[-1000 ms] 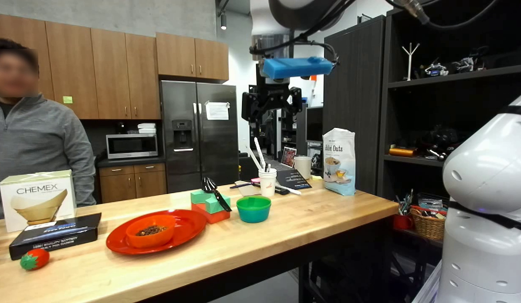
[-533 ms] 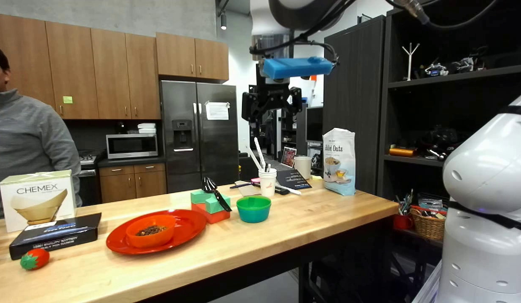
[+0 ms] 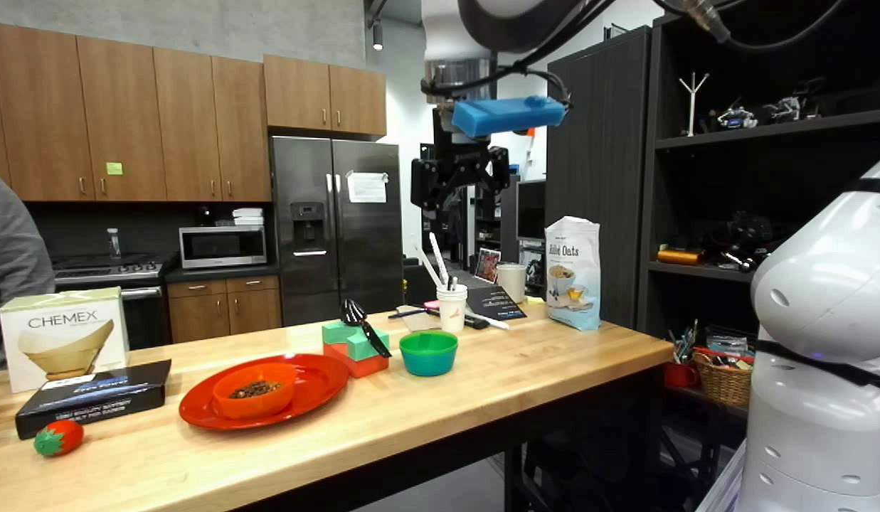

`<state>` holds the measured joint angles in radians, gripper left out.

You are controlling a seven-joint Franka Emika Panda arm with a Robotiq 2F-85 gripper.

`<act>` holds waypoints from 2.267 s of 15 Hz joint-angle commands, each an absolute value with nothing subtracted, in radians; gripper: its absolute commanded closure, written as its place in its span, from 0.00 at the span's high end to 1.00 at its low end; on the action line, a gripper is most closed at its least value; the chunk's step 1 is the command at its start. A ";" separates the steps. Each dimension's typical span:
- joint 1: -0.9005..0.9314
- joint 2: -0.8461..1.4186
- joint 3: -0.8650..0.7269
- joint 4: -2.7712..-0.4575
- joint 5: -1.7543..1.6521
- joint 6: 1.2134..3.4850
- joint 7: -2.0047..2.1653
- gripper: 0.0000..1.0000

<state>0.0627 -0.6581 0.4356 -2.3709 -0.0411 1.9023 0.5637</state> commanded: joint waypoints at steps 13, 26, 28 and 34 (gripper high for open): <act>0.203 -0.506 0.242 -2.392 0.129 1.849 0.104 1.00; 0.207 -0.401 0.226 -2.433 0.142 1.992 0.088 1.00; 0.201 -0.350 0.219 -2.416 0.125 2.041 0.062 1.00; 0.172 -0.231 0.209 -2.332 0.020 2.119 0.053 1.00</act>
<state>0.1861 -0.2850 0.2223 -2.3969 0.0672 2.1125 0.0681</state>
